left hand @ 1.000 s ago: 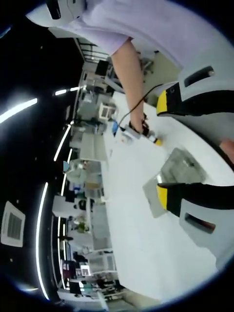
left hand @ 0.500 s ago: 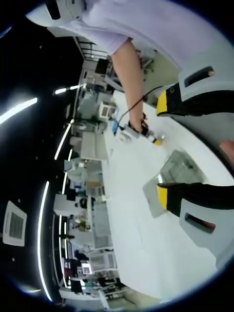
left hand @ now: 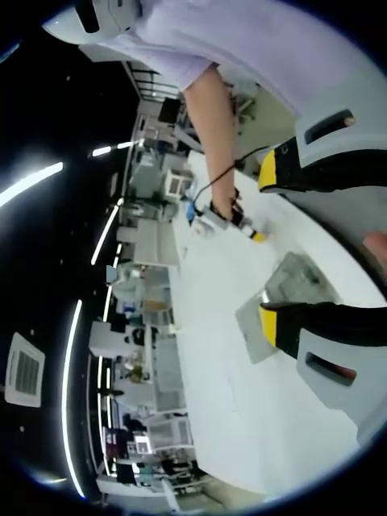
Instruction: Insert the divider into the dual guide fixture by aligning both edges with the guide slots and pushing it downward to the bottom, including one-sided entry, uneven engagement, binding, and posture correction.
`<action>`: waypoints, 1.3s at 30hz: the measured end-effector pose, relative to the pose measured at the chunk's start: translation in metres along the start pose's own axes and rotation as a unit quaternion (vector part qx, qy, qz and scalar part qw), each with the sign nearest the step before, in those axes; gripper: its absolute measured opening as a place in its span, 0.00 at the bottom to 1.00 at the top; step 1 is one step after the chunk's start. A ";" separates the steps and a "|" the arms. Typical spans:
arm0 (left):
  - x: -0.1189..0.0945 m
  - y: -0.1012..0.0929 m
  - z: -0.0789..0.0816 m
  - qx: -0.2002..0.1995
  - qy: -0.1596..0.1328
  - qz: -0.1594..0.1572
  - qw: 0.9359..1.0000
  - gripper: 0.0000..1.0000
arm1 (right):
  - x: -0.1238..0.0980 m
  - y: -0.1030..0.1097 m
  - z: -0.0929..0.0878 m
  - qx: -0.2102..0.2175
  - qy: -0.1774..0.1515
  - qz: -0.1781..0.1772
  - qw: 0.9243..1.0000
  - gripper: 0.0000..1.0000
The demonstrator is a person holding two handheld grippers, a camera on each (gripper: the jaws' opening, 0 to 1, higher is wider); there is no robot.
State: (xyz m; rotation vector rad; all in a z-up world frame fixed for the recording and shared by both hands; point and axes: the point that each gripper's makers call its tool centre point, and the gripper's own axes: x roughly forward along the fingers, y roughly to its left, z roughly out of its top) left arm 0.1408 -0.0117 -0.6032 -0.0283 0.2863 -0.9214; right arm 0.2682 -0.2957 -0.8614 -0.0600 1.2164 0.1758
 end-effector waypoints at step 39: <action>0.004 0.008 -0.002 -0.007 0.003 0.004 1.000 0.51 | 0.018 0.004 -0.003 -0.030 0.024 -0.017 0.999 0.29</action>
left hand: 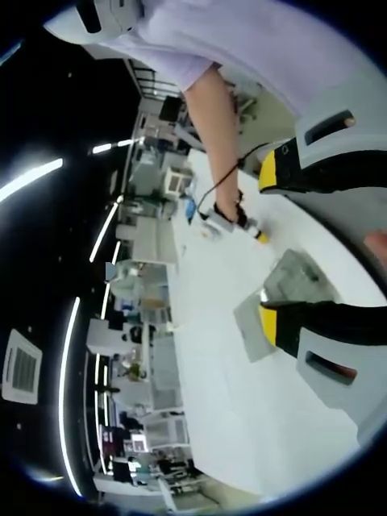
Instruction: Insert the divider into the dual guide fixture by aligning both edges with the guide slots and pushing it downward to the bottom, including one-sided entry, uneven engagement, binding, and posture correction.
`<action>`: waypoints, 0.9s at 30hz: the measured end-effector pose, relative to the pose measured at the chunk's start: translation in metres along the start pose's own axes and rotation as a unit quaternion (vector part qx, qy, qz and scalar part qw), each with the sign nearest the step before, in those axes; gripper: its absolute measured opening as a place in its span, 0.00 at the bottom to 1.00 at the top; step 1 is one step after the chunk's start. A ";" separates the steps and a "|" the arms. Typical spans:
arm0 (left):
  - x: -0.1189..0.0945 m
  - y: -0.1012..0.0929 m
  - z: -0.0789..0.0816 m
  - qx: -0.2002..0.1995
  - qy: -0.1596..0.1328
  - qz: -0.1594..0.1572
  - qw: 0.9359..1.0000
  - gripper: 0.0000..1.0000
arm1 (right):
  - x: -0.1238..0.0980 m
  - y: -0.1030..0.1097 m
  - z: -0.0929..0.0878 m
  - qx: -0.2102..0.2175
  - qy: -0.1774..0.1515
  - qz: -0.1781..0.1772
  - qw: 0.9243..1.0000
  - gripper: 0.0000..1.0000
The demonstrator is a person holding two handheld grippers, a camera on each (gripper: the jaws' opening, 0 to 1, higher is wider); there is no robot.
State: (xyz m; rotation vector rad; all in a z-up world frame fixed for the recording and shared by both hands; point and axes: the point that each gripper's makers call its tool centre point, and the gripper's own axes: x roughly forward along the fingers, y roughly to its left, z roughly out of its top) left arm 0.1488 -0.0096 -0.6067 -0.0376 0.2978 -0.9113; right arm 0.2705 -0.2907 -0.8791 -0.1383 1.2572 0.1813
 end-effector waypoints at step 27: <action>0.005 -0.005 0.005 0.007 -0.003 -0.014 1.000 0.51 | -0.017 -0.004 0.004 0.013 -0.026 0.009 1.000 0.29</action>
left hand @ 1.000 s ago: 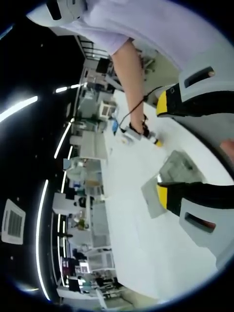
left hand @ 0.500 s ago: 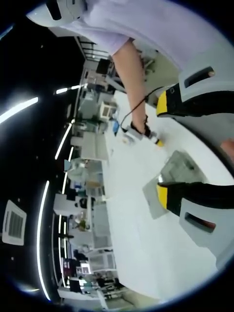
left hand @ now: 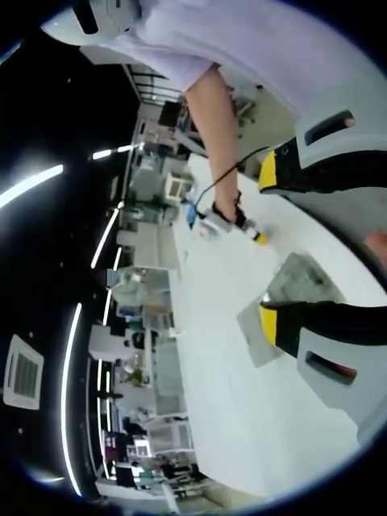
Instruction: Insert the divider into the dual guide fixture by aligning both edges with the guide slots and pushing it downward to the bottom, including one-sided entry, uneven engagement, binding, and posture correction.
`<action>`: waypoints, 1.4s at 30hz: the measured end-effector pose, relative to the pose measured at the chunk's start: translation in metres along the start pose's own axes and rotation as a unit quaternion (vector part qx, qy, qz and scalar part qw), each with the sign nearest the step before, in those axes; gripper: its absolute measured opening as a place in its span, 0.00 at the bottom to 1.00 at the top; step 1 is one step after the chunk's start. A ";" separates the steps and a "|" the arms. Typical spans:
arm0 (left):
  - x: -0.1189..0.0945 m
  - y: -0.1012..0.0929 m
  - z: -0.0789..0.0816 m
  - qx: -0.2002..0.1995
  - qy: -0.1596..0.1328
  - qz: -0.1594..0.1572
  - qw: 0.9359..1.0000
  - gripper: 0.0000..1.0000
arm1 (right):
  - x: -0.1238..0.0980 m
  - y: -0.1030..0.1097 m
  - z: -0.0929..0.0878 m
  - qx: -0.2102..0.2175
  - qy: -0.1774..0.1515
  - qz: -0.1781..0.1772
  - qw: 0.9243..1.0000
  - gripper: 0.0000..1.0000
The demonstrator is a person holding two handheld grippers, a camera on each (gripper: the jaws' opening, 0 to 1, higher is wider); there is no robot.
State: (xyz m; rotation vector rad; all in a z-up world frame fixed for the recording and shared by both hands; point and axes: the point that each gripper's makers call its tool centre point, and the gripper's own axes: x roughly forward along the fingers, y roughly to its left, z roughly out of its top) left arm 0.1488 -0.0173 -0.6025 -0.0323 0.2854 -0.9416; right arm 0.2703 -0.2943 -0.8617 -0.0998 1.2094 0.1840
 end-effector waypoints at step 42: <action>0.001 0.004 -0.005 0.010 0.006 -0.007 1.000 0.51 | -0.035 0.012 0.012 -0.003 -0.070 0.027 0.997 0.29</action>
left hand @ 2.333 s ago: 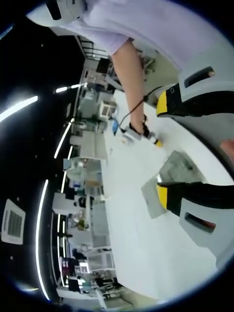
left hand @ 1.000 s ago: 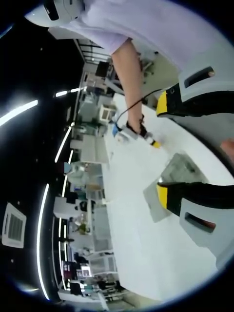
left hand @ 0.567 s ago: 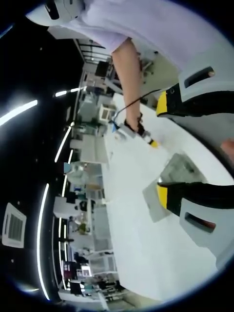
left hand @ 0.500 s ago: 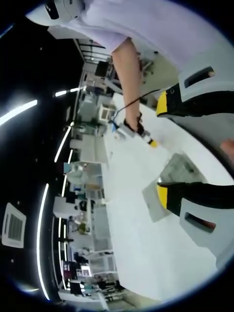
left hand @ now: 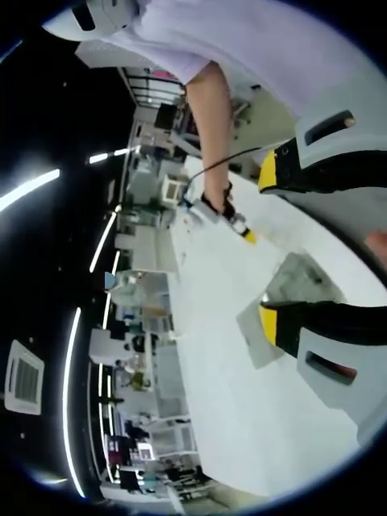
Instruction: Insert the divider into the dual guide fixture by aligning both edges with the guide slots and pushing it downward to the bottom, including one-sided entry, uneven engagement, binding, and posture correction.
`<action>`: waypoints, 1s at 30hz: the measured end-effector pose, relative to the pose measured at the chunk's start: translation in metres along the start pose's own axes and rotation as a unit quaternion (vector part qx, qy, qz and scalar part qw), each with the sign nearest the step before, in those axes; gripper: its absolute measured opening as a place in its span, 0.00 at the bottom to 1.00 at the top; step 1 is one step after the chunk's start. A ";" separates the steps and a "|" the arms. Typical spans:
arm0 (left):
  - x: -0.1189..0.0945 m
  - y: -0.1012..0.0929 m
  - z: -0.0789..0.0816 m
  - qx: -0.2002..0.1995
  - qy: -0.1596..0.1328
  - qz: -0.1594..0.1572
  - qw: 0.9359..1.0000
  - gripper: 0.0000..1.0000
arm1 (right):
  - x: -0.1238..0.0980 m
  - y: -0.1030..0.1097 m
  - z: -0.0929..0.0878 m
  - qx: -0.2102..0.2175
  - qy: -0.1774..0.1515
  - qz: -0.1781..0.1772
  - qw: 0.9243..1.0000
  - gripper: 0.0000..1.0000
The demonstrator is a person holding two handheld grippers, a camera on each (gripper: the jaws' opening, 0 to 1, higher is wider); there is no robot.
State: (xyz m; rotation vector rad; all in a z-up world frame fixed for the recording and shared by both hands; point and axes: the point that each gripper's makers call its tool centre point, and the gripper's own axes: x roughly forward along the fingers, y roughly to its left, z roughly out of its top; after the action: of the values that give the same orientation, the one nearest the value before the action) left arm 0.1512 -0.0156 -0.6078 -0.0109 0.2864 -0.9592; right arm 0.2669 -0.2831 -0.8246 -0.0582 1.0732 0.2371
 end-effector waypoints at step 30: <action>-0.003 0.005 -0.003 0.004 0.006 -0.001 1.000 0.51 | -0.025 0.033 0.011 -0.034 -0.030 0.024 0.999 0.29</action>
State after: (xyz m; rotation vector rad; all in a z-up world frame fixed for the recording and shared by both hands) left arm 0.1531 -0.0101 -0.6103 0.0022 0.2932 -0.9625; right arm 0.2579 -0.2531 -0.7950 -0.0860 1.0084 0.3166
